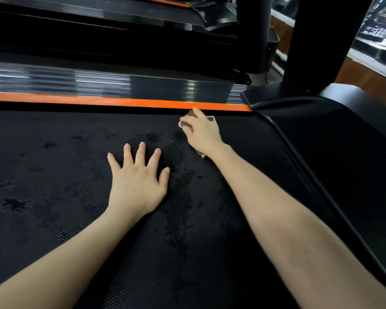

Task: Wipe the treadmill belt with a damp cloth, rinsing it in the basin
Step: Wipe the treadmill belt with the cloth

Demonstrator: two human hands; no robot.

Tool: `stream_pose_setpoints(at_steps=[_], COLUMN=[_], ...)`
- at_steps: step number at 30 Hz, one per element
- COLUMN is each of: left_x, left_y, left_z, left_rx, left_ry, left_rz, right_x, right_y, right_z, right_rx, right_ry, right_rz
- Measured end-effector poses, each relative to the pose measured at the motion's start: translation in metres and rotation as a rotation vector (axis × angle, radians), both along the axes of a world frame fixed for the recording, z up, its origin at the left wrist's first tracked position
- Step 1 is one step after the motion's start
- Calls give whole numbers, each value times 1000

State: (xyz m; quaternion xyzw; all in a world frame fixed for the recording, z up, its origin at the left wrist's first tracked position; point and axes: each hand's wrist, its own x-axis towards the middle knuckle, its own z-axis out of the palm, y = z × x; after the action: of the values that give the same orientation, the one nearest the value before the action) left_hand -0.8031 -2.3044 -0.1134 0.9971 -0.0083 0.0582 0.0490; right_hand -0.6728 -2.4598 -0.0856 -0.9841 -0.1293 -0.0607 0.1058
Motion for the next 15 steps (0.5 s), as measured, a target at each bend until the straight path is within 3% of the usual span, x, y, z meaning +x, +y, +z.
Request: stream_pose_setpoints(at_steps=[2,5,7,13,15], left_x=[-1,-1,0,1,0], left_y=[2,2,-1,2,3], left_z=[0,1,1,1,1], left_rx=[-16,-20,-17,-11,-13], left_ry=[0,13,26,39,37], left_rz=[-9,-2,0,-11,-11], right_x=[3,-1,-24,-185,-200], right_y=[-26,-69,-64,-28,-48], right_z=[3,1,3,3,2], right_rx=[-16,51,97,207,186], right_ry=[4,-10,-24,5,31], right_rz=[23,-181,-185,249,283])
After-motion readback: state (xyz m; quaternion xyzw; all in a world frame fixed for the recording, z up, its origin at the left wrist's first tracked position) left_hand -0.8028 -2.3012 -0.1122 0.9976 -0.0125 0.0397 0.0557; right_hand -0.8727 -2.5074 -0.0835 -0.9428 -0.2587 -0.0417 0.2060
